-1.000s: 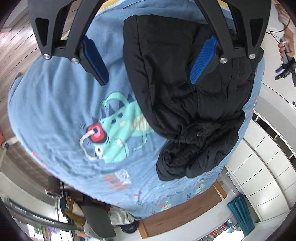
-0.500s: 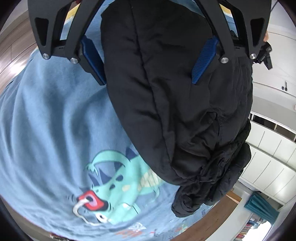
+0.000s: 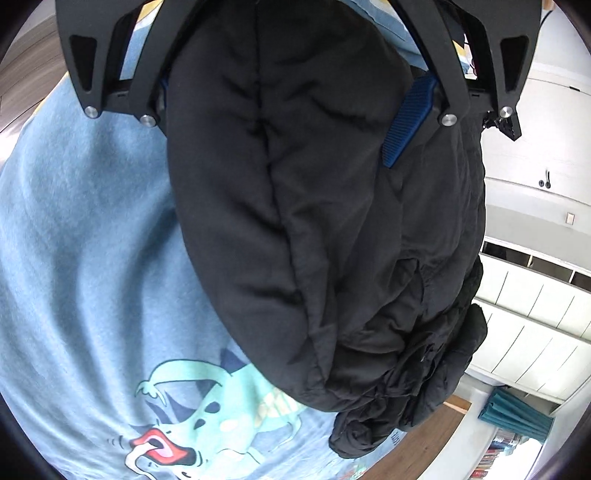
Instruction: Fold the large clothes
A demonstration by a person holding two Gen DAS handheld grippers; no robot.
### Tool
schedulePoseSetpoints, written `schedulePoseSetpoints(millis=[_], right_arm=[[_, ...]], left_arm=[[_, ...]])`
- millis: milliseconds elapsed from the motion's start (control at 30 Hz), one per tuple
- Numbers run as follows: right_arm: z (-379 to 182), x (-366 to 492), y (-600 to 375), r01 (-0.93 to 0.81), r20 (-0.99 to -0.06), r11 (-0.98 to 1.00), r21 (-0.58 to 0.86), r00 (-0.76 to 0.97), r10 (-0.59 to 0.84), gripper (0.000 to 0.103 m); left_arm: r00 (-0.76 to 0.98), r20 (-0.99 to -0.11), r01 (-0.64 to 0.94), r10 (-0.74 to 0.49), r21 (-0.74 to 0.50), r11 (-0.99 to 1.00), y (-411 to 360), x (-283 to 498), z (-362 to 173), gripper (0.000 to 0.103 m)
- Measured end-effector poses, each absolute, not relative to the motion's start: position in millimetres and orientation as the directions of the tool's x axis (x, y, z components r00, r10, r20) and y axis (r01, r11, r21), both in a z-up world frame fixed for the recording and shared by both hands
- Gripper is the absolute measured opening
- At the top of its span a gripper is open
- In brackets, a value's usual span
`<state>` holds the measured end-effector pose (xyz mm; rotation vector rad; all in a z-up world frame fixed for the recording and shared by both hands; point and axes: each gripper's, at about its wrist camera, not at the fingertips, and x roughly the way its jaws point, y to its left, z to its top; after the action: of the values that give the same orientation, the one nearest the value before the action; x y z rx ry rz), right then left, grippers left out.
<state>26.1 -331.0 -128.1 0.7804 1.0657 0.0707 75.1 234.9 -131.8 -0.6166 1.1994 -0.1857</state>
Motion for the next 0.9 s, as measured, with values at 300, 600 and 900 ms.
schedulePoseSetpoints(millis=[300,600,900], right_arm=[[-117.9,19.7,-312.9,0.271,-0.733,0.739,0.617,0.539,0.414,0.036],[-112.9,20.8,-303.2,0.268,-0.742,0.762,0.589,0.554,0.378,0.025],[-109.1,20.9,-300.3,0.259,-0.757,0.788,0.559,0.546,0.358,0.022]], left_arm=[[0.396,-0.805,-0.169,-0.441,-0.536,0.827,224.8,65.1,-128.5,0.046],[0.428,-0.810,-0.122,-0.402,-0.492,0.862,208.6,63.6,-121.6,0.020],[0.468,-0.790,-0.108,-0.397,-0.497,0.861,201.7,58.6,-116.1,0.014]])
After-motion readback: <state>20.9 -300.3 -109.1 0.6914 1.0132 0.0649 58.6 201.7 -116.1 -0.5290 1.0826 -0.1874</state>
